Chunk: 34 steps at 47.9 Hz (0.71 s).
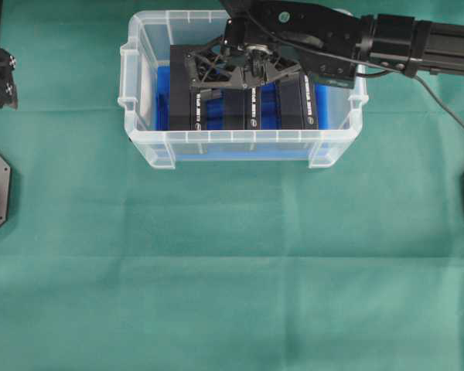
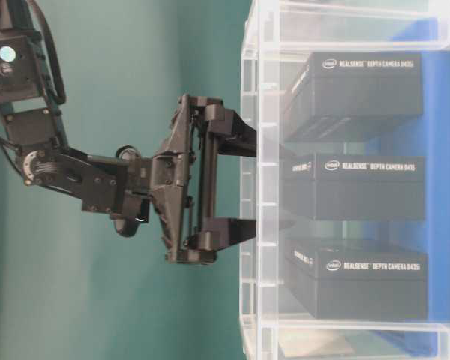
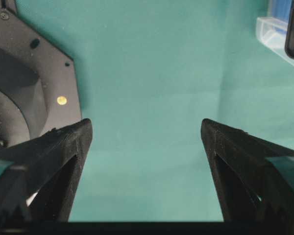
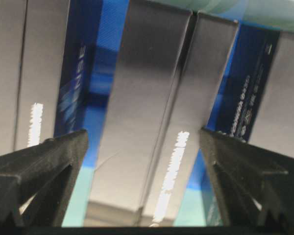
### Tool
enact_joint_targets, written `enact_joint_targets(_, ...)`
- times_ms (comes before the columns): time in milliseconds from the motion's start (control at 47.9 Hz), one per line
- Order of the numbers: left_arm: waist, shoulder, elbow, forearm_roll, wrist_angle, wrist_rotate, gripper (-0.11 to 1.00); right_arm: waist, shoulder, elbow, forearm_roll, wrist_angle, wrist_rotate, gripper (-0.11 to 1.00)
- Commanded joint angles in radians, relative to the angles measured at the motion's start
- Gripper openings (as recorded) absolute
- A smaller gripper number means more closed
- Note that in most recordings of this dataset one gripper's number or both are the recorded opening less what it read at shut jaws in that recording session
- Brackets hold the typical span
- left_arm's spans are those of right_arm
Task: Take out the box from the case.
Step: 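Lower the right gripper around the middle box and close it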
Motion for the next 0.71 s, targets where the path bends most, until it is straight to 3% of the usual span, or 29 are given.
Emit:
enact_joint_targets(0,-0.005,0.0,-0.009,0.0,-0.002,0.0,0.86,-0.005,-0.011,-0.008,0.0,-0.014,0.0,0.95)
enact_joint_targets(543,-0.005,0.0,-0.005,0.002,0.0,-0.002,0.86,-0.021,-0.003,0.041,0.0,-0.067,0.006,0.95)
enact_joint_targets(690,-0.005,0.0,-0.005,0.002,0.0,-0.003,0.86,-0.02,-0.003,0.043,-0.015,-0.061,0.051,0.86)
